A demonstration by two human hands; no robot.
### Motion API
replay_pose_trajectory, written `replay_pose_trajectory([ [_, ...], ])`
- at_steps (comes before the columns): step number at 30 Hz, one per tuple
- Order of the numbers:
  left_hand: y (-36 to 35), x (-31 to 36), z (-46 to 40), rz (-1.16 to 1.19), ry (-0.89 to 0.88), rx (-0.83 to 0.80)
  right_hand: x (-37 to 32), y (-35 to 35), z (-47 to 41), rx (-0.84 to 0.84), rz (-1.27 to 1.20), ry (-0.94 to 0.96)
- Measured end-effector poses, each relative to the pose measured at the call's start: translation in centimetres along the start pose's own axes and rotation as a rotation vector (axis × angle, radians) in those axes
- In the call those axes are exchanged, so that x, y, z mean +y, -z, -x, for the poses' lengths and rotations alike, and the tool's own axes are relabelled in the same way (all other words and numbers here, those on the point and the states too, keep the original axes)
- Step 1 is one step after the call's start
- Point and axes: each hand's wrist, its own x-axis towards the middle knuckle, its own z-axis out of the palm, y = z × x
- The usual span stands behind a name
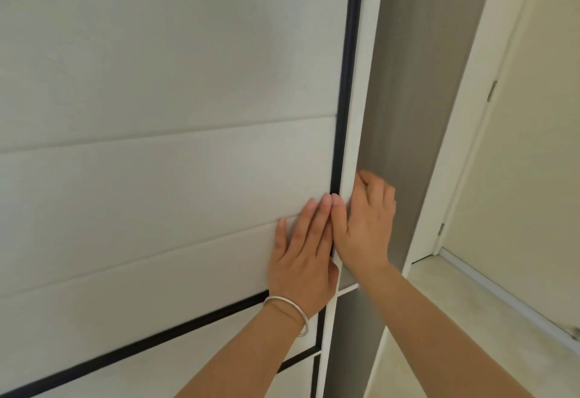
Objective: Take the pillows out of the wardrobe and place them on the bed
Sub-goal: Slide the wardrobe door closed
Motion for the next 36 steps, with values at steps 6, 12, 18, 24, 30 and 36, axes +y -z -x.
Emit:
replay_pose_trajectory([
  [6, -1.3, 2.9, -1.7, 0.036, 0.010, 0.015, 3.2, 0.7, -1.2, 0.091, 0.137, 0.069],
  [12, -2.3, 5.4, -3.2, 0.051, -0.008, 0.007, 6.4, 1.0, -2.4, 0.149, 0.110, 0.115],
  [18, -3.5, 7.7, -4.6, 0.077, 0.002, 0.006, 9.1, 1.4, -3.6, 0.197, 0.161, 0.117],
  [24, -4.4, 9.5, -5.8, 0.110, -0.002, 0.008, 11.3, 2.5, -4.7, 0.188, 0.073, 0.123],
  [30, -5.0, 10.7, -6.4, 0.106, -0.005, 0.021, 12.3, 3.1, -4.6, 0.011, 0.003, -0.042],
  [36, -5.2, 11.0, -6.6, 0.094, -0.008, 0.018, 12.4, 3.3, -4.7, 0.020, 0.020, -0.039],
])
